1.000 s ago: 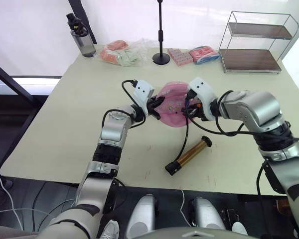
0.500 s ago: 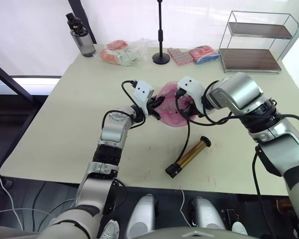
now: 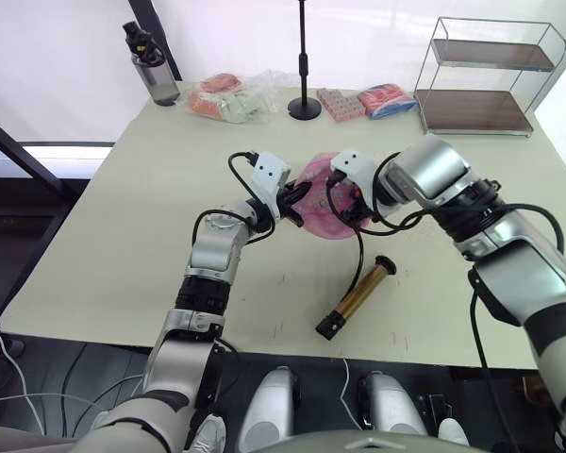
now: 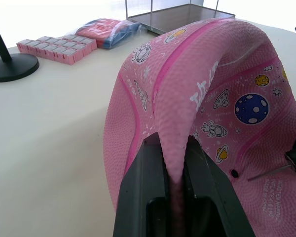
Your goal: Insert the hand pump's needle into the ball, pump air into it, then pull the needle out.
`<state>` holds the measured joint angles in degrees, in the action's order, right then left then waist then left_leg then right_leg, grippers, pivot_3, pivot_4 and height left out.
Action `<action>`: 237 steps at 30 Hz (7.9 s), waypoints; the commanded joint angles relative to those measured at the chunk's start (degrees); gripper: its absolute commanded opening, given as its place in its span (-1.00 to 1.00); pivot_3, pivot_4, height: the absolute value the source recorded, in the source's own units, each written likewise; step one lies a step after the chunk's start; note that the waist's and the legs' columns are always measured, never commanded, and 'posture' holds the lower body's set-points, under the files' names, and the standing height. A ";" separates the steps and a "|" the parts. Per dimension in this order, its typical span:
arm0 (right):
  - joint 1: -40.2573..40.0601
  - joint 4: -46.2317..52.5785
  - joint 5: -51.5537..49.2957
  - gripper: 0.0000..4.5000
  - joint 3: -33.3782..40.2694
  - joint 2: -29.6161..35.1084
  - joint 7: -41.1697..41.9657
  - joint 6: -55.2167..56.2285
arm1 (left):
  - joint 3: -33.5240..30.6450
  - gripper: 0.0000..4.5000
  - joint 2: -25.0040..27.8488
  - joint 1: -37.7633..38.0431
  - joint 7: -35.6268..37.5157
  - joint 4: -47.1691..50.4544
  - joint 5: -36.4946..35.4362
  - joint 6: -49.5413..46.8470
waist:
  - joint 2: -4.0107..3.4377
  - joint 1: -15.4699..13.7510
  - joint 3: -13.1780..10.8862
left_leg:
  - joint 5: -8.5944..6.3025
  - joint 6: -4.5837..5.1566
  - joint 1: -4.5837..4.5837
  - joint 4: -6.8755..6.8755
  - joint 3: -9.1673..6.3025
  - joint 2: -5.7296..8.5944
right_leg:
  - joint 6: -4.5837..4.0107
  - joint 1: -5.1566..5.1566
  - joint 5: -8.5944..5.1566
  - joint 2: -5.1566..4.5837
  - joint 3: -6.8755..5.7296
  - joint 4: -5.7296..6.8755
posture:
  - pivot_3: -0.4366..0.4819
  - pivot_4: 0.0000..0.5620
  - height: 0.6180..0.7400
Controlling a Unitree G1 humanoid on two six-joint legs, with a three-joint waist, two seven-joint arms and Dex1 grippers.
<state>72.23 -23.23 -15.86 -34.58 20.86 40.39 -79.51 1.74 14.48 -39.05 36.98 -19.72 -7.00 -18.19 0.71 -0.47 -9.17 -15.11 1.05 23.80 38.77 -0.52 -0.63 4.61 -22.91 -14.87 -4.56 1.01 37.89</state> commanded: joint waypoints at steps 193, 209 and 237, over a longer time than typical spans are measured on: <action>-32.21 24.32 2.66 0.43 28.98 -4.47 -5.03 25.10 | -0.91 -1.00 -4.88 3.30 -0.75 -2.56 -2.88 -2.35 | -0.09 -0.16 0.26 | -0.04 0.28 -0.02 -0.17 -0.96 1.00 | 0.33 -0.28 0.31 -0.47 0.26 -0.21 | -0.05 -0.47 0.93; -31.11 19.49 2.59 0.43 28.76 -5.64 -7.51 25.91 | -0.92 -1.00 -4.62 3.74 -0.74 -2.09 -2.93 -2.60 | -0.09 -0.16 0.26 | -0.03 0.28 -0.02 -0.17 -0.96 1.00 | 0.33 -0.27 0.31 -0.47 0.26 -0.20 | -0.05 -0.47 0.93; -25.48 13.67 9.74 -0.97 18.56 -2.18 -5.00 32.93 | -0.71 -1.00 -4.77 3.93 -0.86 -2.37 -3.02 -2.51 | -0.09 0.50 0.26 | 0.00 0.27 -0.06 -0.14 -0.96 1.00 | 0.33 -0.27 0.31 -0.47 0.27 -0.10 | -0.05 -0.47 0.93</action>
<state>44.62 -10.00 -8.22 -14.31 17.80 34.89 -48.64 -1.67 10.73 -36.78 35.22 -20.00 -10.29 -19.39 0.62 0.04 -8.90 -15.10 1.32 23.73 38.63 -1.48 0.38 4.94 -23.17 -14.56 -5.03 1.28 37.80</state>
